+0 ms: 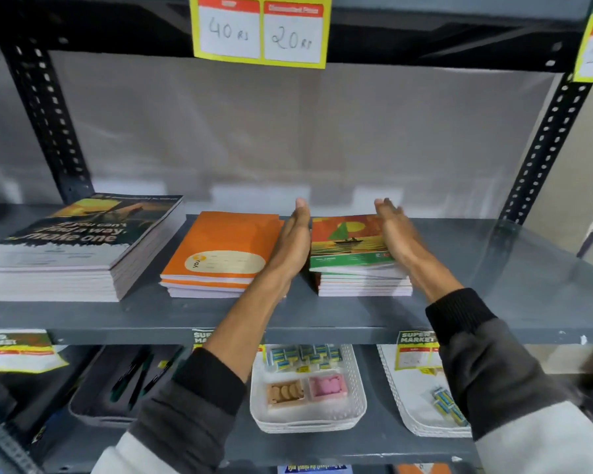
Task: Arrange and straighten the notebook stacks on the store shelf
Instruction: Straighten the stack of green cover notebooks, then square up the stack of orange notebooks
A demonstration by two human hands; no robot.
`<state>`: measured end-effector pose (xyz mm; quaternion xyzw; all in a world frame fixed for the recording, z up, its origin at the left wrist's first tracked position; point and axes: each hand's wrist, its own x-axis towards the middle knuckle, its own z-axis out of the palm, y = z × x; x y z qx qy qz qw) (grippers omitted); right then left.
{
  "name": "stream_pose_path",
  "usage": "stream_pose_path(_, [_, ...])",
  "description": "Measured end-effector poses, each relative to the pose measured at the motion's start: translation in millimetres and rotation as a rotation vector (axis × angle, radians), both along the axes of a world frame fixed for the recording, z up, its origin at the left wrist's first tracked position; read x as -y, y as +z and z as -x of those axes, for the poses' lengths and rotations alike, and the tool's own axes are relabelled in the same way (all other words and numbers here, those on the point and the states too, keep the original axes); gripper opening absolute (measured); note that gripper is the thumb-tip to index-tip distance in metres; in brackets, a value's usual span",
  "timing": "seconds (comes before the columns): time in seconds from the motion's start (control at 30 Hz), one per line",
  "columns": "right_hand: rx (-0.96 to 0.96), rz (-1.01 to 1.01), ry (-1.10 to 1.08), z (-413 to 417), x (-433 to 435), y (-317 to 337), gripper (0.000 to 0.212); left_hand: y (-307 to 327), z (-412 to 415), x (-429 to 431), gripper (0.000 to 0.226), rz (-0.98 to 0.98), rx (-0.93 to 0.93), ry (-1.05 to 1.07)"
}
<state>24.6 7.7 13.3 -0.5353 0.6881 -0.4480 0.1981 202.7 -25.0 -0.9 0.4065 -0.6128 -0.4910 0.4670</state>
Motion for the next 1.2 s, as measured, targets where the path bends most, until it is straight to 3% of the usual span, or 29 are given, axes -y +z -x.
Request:
stream_pose_path(0.07, [-0.366, 0.022, -0.101, -10.7, -0.4, 8.9, 0.074, 9.7, -17.2, 5.0, 0.065, 0.054, 0.045, 0.018])
stream_pose_path(0.13, [-0.601, -0.068, -0.179, -10.7, 0.8, 14.6, 0.082, 14.9, -36.5, 7.3, 0.063, 0.102, 0.086, 0.026])
stream_pose_path(0.23, [-0.676, -0.287, -0.167, -8.6, 2.1, 13.4, 0.079, 14.8, -63.4, 5.1, 0.059, 0.167, 0.149, 0.006])
stream_pose_path(0.3, [-0.699, -0.213, -0.146, -25.5, 5.3, 9.7, 0.074, 15.5, -84.4, 7.3, 0.054, 0.230, 0.200, 0.003])
stream_pose_path(0.47, [-0.599, 0.063, 0.022, -97.3, 11.0, 2.3, 0.063, 9.6, -126.6, 18.8, 0.051, 0.406, 0.441, 0.127])
stream_pose_path(0.67, [-0.576, 0.000, 0.183, -161.7, 25.6, -15.3, 0.054, -17.4, -170.7, 38.6, 0.044, 0.420, 0.640, 0.238])
stream_pose_path(0.83, [-0.502, -0.126, 0.182, -171.3, 29.2, -37.7, 0.032, -34.4, -184.2, 48.0, 0.032, 0.348, 0.599, 0.253])
stream_pose_path(1.0, [-0.330, -0.062, 0.150, -169.5, 27.9, -44.8, 0.026, -42.0, -183.5, 50.9, 0.021, 0.218, 0.339, 0.212])
stream_pose_path(1.2, [-0.272, -0.041, 0.144, -165.9, 28.2, -49.2, 0.029, -44.0, -188.6, 51.1, 0.041, 0.117, 0.248, 0.130])
